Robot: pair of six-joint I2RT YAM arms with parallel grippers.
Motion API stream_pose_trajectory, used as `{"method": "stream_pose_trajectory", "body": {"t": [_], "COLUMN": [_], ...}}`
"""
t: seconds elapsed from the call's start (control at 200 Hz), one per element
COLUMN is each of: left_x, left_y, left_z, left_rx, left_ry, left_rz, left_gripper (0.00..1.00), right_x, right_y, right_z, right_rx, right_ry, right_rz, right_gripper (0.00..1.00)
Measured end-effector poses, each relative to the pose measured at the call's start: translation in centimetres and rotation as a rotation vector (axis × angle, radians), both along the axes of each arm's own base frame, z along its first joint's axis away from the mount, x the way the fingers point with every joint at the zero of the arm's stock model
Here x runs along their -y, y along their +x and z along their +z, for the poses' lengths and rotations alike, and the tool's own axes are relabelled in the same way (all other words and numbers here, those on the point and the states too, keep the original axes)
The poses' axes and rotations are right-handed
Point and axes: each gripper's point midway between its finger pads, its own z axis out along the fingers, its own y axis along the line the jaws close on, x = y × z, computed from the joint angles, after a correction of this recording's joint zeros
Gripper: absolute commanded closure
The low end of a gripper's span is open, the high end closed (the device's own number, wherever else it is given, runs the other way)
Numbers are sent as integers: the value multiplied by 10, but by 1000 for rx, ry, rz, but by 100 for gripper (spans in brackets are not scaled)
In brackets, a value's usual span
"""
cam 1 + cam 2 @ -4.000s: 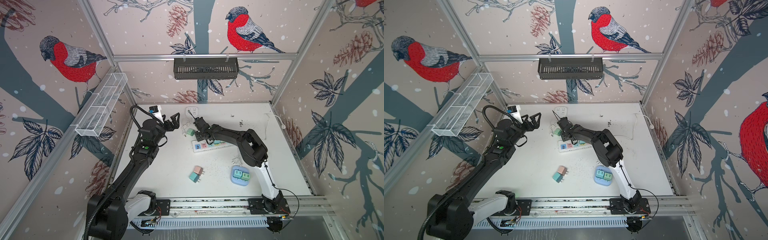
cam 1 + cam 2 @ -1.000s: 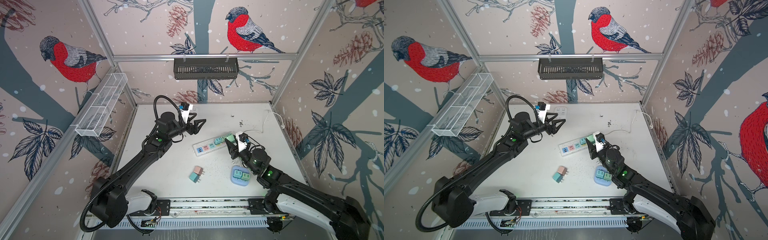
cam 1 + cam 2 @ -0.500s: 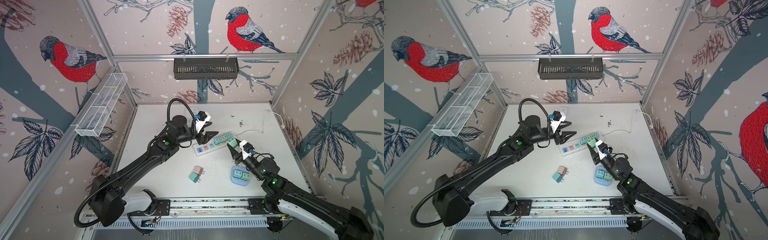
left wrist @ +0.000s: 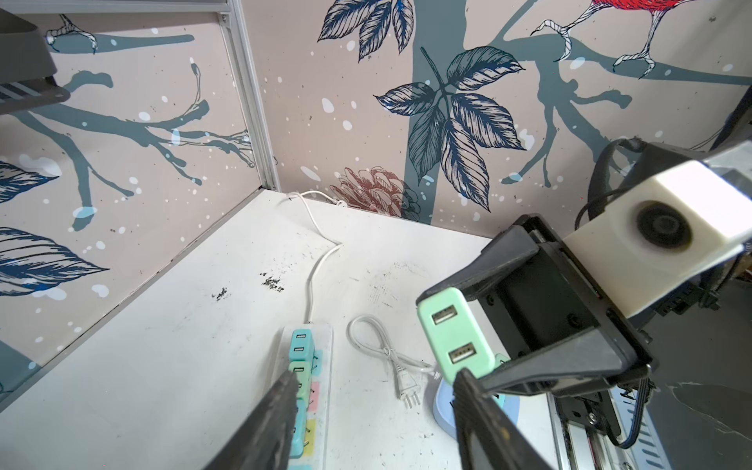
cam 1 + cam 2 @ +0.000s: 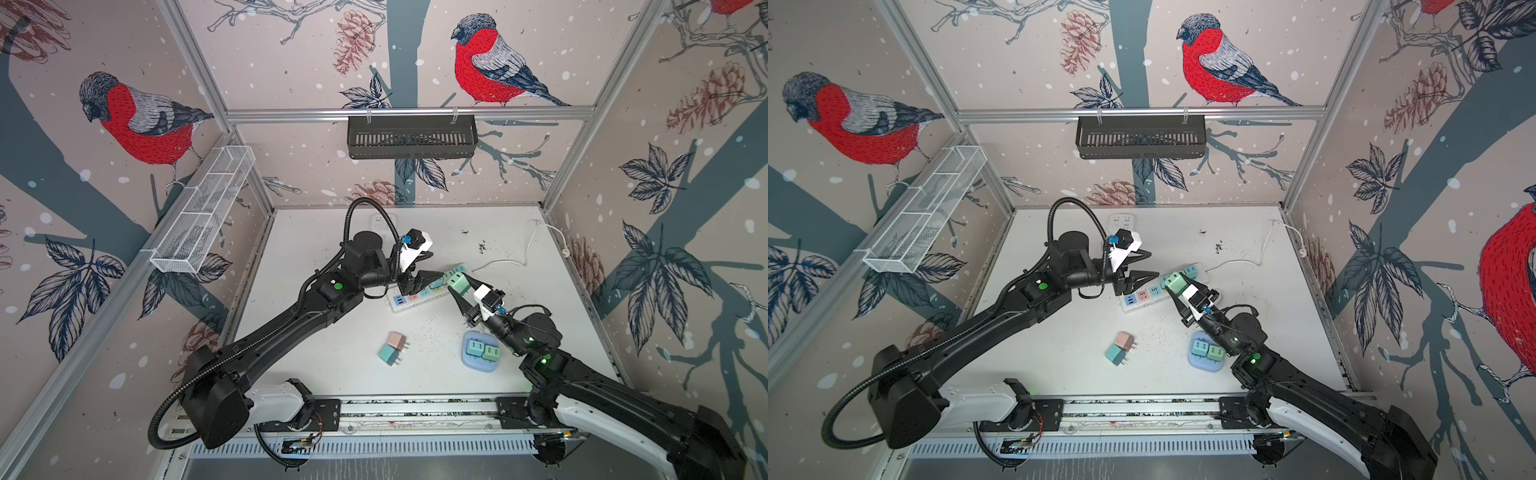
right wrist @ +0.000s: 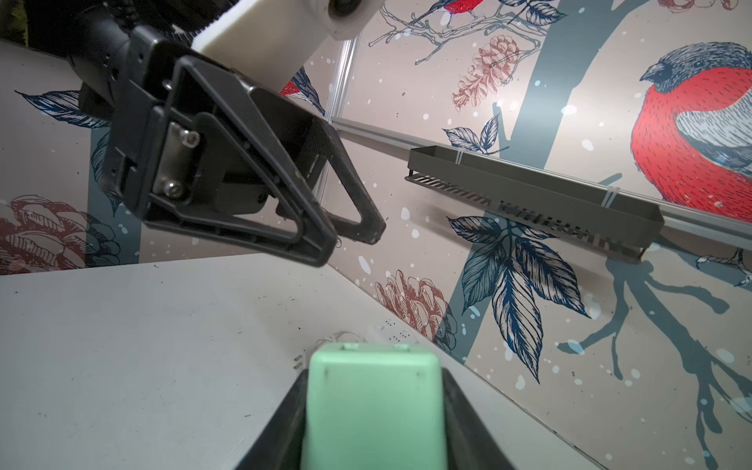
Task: Insert the plug
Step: 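Close the left gripper on the light green adapter held by the right gripper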
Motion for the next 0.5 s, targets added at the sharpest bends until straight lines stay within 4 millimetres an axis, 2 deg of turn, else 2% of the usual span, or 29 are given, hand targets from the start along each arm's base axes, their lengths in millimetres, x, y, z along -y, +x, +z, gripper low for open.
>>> {"method": "stream_pose_trajectory", "body": {"t": [0.28,0.5], "left_x": [9,19], "left_y": [-3,2], "left_z": [-14,-19], "left_rx": [-30,-63], "left_ry": [50,79], "left_rz": [-43,-66], "left_gripper": [39,40], "right_x": [-17,-20], "right_y": [16,17], "right_z": [1,5], "right_rx": [41,84], "right_ry": [-74,-91], "right_rz": [-17,-21], "right_gripper": [93,93]}}
